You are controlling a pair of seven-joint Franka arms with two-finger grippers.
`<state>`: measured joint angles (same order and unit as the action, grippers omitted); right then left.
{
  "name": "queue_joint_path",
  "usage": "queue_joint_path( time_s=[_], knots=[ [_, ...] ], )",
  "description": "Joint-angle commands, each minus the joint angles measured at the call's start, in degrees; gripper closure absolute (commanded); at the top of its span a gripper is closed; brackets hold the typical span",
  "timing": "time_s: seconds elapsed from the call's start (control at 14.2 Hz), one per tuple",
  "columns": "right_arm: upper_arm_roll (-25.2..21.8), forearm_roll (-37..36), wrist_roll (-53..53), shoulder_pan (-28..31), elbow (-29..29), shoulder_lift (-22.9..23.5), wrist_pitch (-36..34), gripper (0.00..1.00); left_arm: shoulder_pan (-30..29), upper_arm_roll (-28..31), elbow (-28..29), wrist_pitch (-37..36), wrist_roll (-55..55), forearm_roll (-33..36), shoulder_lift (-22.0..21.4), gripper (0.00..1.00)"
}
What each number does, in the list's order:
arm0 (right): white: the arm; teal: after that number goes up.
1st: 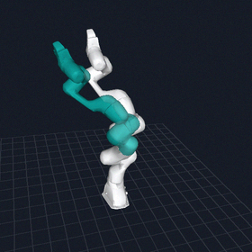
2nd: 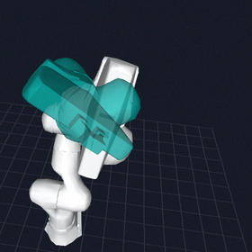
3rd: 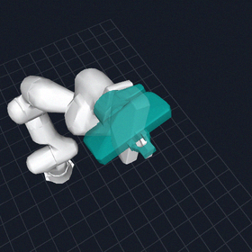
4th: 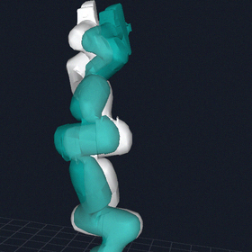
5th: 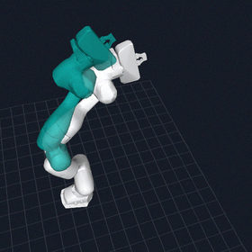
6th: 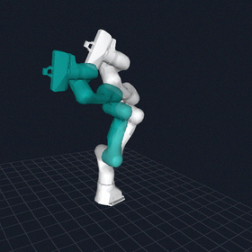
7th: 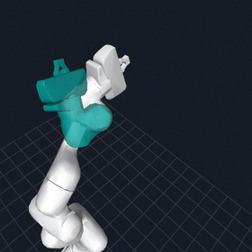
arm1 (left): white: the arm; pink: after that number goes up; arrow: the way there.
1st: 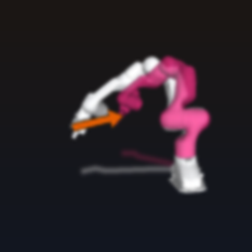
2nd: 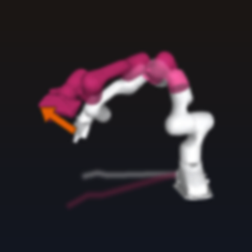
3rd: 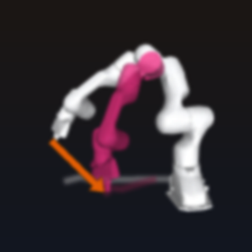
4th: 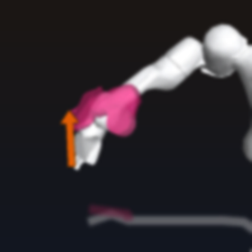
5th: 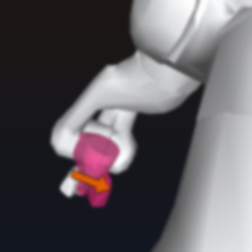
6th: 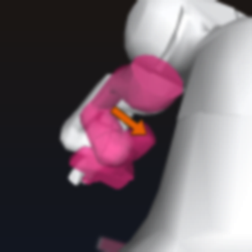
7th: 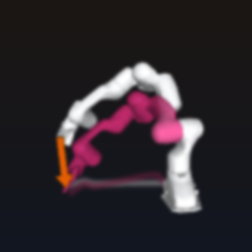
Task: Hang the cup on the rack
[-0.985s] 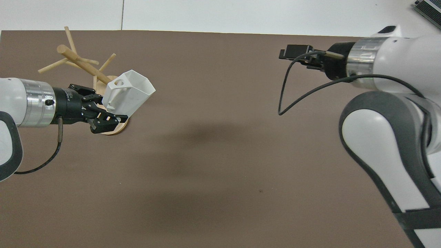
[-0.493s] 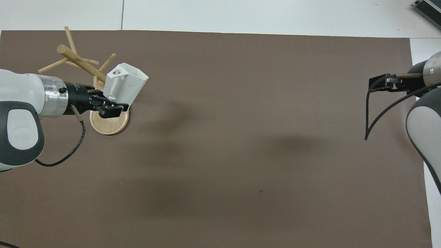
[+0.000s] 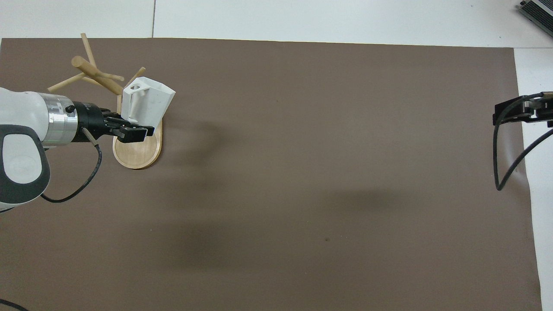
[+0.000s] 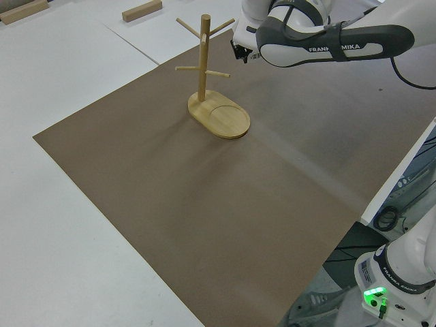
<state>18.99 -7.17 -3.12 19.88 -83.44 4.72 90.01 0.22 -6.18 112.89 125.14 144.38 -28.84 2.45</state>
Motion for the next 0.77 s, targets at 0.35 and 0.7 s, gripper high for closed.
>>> queue_joint_path(
  time_s=[0.35, 0.7],
  knots=[
    [-12.5, 0.7, 5.4, -8.5, -9.4, -4.6, 4.2, 0.0, -0.7, -0.3, 0.8, 0.8, 7.1, 0.8, -0.5, 1.0],
    [-18.7, 4.7, 9.4, -12.7, -10.6, -5.2, 6.1, 0.0, 0.1, -0.3, -0.4, 2.2, 9.8, 0.9, -0.2, 1.0]
  ],
)
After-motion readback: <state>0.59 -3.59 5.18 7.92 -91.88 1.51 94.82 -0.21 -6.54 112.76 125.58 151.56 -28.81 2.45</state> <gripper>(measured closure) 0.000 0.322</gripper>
